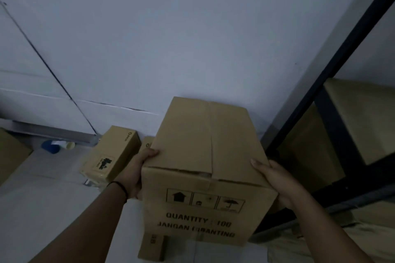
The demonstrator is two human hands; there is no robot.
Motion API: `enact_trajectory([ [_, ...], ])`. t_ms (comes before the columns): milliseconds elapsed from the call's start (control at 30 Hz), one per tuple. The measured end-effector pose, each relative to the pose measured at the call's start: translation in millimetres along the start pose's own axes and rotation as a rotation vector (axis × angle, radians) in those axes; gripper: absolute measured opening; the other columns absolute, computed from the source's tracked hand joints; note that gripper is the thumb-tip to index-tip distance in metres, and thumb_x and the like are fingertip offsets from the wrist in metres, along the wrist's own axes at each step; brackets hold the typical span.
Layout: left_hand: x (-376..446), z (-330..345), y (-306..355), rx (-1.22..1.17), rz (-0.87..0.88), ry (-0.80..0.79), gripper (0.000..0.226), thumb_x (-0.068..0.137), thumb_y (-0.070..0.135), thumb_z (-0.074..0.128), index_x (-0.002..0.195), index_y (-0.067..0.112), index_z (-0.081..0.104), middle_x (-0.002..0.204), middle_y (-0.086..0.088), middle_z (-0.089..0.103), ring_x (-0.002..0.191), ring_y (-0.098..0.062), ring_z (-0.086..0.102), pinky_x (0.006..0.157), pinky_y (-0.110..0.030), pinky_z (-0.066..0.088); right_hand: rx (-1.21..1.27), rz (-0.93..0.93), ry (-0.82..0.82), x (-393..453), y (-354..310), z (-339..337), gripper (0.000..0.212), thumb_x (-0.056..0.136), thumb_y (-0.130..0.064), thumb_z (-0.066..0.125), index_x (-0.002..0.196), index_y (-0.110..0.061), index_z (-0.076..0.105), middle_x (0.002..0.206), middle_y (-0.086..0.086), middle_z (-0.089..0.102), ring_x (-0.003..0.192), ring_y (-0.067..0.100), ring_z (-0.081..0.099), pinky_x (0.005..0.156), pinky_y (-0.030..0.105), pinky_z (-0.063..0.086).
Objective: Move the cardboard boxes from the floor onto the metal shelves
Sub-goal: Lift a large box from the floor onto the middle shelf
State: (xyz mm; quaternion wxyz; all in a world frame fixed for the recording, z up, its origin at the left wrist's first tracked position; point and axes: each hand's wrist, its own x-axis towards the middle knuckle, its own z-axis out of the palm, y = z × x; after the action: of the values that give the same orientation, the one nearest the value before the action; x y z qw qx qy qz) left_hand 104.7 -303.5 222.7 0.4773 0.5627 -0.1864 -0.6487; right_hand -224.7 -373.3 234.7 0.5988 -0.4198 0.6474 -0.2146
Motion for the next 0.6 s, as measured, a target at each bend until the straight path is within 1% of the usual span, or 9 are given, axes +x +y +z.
enact_trajectory([
  [67, -15.4, -2.5, 13.2, -0.002, 0.042, 0.023, 0.055, 0.070, 0.036, 0.066, 0.116, 0.006, 0.063, 0.087, -0.014, 0.072, 0.072, -0.030, 0.066, 0.069, -0.038, 0.051, 0.072, -0.036, -0.022, -17.3, -15.2, 4.6, 0.035, 0.090, -0.036, 0.063, 0.118, -0.014, 0.063, 0.105, 0.010, 0.073, 0.097, 0.031, 0.068, 0.087, 0.045, 0.054],
  [133, -28.3, -8.9, 24.1, -0.022, 0.077, 0.037, 0.057, 0.075, 0.040, 0.060, 0.120, 0.005, 0.062, 0.090, -0.015, 0.070, 0.074, -0.032, 0.064, 0.073, -0.039, 0.049, 0.131, -0.063, -0.029, -37.1, -30.6, 12.7, 0.031, 0.094, -0.029, 0.057, 0.119, -0.011, 0.063, 0.105, 0.014, 0.072, 0.095, 0.032, 0.067, 0.081, 0.040, 0.054],
  [233, -47.5, -20.8, 42.2, -0.032, 0.142, 0.032, 0.052, 0.086, 0.040, 0.050, 0.119, 0.002, 0.062, 0.085, -0.016, 0.068, 0.072, -0.031, 0.062, 0.069, -0.038, 0.048, 0.243, -0.130, -0.012, -70.2, -51.0, 28.5, 0.029, 0.094, -0.025, 0.051, 0.115, -0.008, 0.063, 0.099, 0.015, 0.070, 0.087, 0.030, 0.064, 0.070, 0.035, 0.049],
  [333, -68.0, -34.6, 61.8, -0.013, 0.255, -0.003, 0.043, 0.092, 0.039, 0.044, 0.106, 0.005, 0.067, 0.079, -0.014, 0.069, 0.066, -0.028, 0.063, 0.063, -0.033, 0.049, 0.343, -0.217, 0.021, -103.2, -64.8, 47.7, 0.023, 0.092, -0.026, 0.051, 0.103, -0.010, 0.065, 0.085, 0.010, 0.069, 0.081, 0.027, 0.062, 0.068, 0.034, 0.048],
  [400, -82.1, -47.6, 75.5, -0.014, 0.316, -0.030, 0.039, 0.094, 0.038, 0.042, 0.099, 0.010, 0.069, 0.077, -0.012, 0.070, 0.064, -0.025, 0.064, 0.062, -0.032, 0.050, 0.400, -0.271, 0.053, -125.4, -71.2, 62.9, 0.022, 0.091, -0.027, 0.052, 0.100, -0.011, 0.065, 0.079, 0.007, 0.069, 0.078, 0.026, 0.061, 0.067, 0.034, 0.048],
  [500, -104.4, -66.4, 96.3, -0.015, 0.395, -0.078, 0.041, 0.095, 0.040, 0.040, 0.105, 0.012, 0.068, 0.084, -0.012, 0.071, 0.069, -0.023, 0.067, 0.063, -0.032, 0.053, 0.460, -0.352, 0.075, -160.4, -76.6, 86.8, 0.021, 0.091, -0.027, 0.049, 0.089, -0.013, 0.065, 0.075, 0.005, 0.068, 0.076, 0.025, 0.061, 0.067, 0.034, 0.047],
  [600, -133.2, -89.3, 116.4, -0.005, 0.442, -0.140, 0.044, 0.094, 0.044, 0.040, 0.109, 0.014, 0.068, 0.092, -0.014, 0.071, 0.076, -0.026, 0.067, 0.072, -0.038, 0.051, 0.506, -0.430, 0.079, -198.7, -77.6, 114.9, 0.028, 0.091, -0.031, 0.047, 0.093, -0.012, 0.067, 0.078, 0.007, 0.067, 0.076, 0.025, 0.061, 0.069, 0.034, 0.046],
])
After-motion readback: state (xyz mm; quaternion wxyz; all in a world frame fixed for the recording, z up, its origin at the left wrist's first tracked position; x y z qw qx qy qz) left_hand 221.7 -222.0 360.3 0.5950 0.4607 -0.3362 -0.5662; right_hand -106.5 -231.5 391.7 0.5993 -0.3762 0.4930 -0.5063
